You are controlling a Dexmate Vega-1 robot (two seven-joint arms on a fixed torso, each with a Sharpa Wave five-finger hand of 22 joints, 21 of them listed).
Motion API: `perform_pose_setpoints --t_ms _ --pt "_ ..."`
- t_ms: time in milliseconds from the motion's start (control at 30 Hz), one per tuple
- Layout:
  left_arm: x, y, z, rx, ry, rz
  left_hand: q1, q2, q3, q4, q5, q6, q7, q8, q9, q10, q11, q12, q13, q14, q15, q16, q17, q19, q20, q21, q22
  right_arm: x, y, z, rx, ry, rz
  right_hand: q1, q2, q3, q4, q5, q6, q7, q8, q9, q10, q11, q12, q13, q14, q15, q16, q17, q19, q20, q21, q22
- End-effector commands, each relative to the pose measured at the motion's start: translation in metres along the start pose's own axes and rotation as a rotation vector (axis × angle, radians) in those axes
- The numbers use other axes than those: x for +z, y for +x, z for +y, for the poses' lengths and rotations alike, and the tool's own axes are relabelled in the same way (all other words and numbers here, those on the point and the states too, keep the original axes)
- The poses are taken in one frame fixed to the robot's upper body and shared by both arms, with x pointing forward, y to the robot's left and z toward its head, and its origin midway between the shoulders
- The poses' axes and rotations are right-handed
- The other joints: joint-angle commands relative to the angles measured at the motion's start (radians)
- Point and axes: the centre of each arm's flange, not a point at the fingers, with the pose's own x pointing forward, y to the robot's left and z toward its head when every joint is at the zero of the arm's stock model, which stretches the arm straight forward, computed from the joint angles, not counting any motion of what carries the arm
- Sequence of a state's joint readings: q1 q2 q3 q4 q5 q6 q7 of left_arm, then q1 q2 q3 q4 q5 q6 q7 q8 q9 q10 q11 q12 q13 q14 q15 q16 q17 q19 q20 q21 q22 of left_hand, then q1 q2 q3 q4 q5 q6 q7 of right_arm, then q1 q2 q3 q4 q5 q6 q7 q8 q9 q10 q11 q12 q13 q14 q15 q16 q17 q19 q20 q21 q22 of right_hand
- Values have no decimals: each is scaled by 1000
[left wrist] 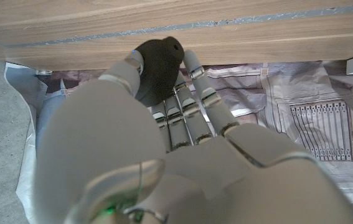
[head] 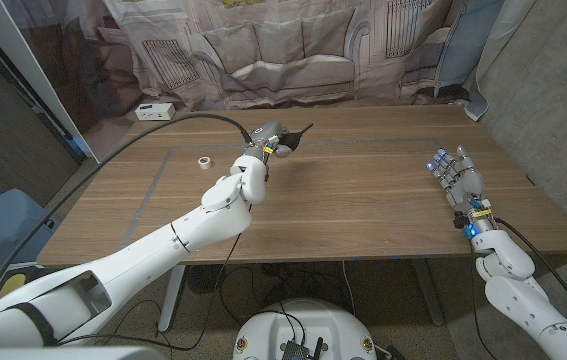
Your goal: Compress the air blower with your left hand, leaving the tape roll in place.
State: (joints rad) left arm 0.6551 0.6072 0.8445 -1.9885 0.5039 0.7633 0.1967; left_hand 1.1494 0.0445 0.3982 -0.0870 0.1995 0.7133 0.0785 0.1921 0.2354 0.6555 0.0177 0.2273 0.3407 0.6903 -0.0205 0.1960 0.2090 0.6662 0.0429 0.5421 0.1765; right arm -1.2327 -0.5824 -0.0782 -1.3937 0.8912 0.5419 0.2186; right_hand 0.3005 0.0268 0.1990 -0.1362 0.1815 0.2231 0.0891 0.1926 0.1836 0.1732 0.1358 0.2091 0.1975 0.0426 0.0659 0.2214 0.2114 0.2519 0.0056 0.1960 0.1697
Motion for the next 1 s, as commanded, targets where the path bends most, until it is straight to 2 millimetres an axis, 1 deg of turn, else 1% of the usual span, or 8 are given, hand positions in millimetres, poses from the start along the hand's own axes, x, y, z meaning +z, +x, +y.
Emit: perform_pose_setpoints --t_ms 33,400,533,567,667,867,900,1000 --pt "-2 2 1 -11 9 -13 -19 -3 -7 1 -1 -12 -1 -1 0 -14 -4 -7 1 -10 2 -1 0 -8 6 -7 3 -1 -2 2 -3 1 -1 -2 7 -3 0 -2 7 0 2 3 7 3 0 3 9 4 -4 5 12 0 -1 3" --pt "-1 1 0 -2 7 -16 -32 -1 -15 -1 0 -23 1 0 -2 -22 1 -11 -1 -30 8 -1 0 -24 13 -16 3 -1 -2 2 -2 1 -1 -2 7 -3 1 -2 7 -1 2 3 7 1 0 3 9 4 -5 5 13 0 -1 3" --pt "0 1 -2 15 4 -10 -27 3 -13 -7 1 -17 -3 3 -3 -14 -6 -8 -1 -22 3 4 -1 -20 12 -15 3 0 -3 2 -2 0 -2 -2 7 -3 1 -2 7 0 2 3 7 1 -1 3 10 4 -5 5 13 0 -1 3" --pt "0 0 -2 19 3 -9 -28 4 -13 -9 1 -13 -7 6 -3 -9 -12 -5 -1 -21 -6 5 -2 -19 11 -15 3 0 -3 2 -2 0 -2 -2 7 -3 1 -2 7 -1 2 3 7 1 -1 3 9 4 -5 5 13 0 -1 3" --pt "0 0 -3 25 1 -9 -27 6 -13 -12 2 -5 -16 10 -4 -1 -18 -1 0 -19 -9 7 -2 -14 8 -14 4 0 -3 2 -2 0 -4 -2 8 -4 1 -2 7 0 2 3 7 2 -1 3 10 3 -5 5 13 1 -1 3" --pt "2 0 -4 34 4 -13 -13 16 -7 -24 5 4 -18 14 -4 6 -18 2 2 -10 -19 13 -2 -10 4 -13 5 1 -4 2 0 -1 -6 -2 8 -4 1 -2 7 0 2 3 8 1 -1 3 10 3 -5 5 13 0 -1 3" --pt "2 0 -5 35 7 -12 8 22 2 -39 9 6 -19 15 -5 11 -20 5 3 -10 -19 14 -2 -10 3 -13 5 1 -4 2 0 1 -6 -2 8 -4 1 -2 7 0 2 3 8 1 -1 3 10 4 -5 5 13 1 -1 3" --pt "3 -1 -6 42 13 -11 19 27 4 -48 9 12 -23 17 -5 12 -22 6 4 -7 -22 18 -1 -10 0 -12 6 1 -5 1 3 3 -8 -2 8 -4 1 -2 7 0 2 3 8 2 -1 3 10 1 -5 6 15 -1 0 3"
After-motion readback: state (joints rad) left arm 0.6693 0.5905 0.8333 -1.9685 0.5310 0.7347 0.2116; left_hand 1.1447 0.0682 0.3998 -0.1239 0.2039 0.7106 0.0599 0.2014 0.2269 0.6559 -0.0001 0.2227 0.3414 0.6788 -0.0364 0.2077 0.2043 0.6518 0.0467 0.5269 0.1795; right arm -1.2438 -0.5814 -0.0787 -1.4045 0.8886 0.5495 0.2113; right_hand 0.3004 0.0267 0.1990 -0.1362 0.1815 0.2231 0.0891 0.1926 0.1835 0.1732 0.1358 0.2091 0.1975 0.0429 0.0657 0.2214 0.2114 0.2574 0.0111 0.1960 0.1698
